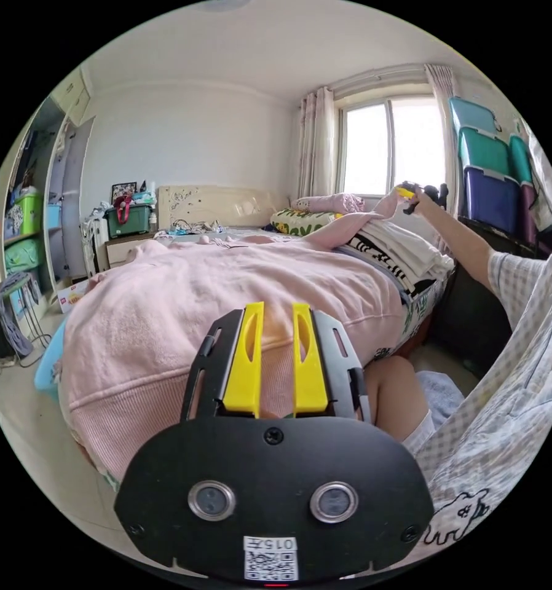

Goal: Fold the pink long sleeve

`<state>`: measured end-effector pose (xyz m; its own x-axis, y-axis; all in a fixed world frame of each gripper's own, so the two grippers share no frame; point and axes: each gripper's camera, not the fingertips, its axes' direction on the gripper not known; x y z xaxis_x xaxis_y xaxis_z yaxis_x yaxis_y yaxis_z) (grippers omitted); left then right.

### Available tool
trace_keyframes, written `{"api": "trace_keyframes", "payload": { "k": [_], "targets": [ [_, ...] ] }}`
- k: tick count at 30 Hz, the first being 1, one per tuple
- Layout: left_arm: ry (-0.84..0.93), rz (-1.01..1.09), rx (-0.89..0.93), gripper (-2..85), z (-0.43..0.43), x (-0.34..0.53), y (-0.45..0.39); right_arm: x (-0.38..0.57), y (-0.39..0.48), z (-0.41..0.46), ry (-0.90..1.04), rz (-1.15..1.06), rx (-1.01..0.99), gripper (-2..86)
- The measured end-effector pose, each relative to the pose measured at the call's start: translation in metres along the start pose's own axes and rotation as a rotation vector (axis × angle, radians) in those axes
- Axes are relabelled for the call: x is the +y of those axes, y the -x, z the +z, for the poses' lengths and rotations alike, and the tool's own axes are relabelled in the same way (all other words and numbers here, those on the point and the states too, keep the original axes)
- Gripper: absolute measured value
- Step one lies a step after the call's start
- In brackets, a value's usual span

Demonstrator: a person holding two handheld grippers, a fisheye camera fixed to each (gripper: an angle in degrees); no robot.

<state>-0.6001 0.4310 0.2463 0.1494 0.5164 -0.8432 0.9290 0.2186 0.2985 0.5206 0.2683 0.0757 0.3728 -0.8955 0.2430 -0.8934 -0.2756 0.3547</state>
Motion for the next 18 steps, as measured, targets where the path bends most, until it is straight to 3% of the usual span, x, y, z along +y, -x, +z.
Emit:
{"api": "trace_keyframes", "payload": {
  "k": [5,8,10,14,18],
  "targets": [
    [-0.027,-0.083,0.058,5.7,0.002,0.027,0.019,0.141,0.190,0.005,0.154,-0.501,-0.404,3.4],
    [-0.050,-0.180,0.131,5.9,-0.001,0.044,0.037,0.264,0.244,0.007,0.302,-0.646,-0.606,3.8],
    [-0.084,-0.277,0.154,5.9,-0.009,0.059,0.054,0.339,0.251,0.014,0.411,-0.628,-0.677,3.8],
    [-0.128,-0.418,0.116,6.8,-0.031,0.095,0.079,0.474,0.222,0.026,0.597,-0.375,-0.761,3.0],
    [-0.109,-0.442,0.187,9.7,-0.032,0.116,0.083,0.528,0.214,0.010,0.594,-0.373,-0.743,2.8]
  ]
}}
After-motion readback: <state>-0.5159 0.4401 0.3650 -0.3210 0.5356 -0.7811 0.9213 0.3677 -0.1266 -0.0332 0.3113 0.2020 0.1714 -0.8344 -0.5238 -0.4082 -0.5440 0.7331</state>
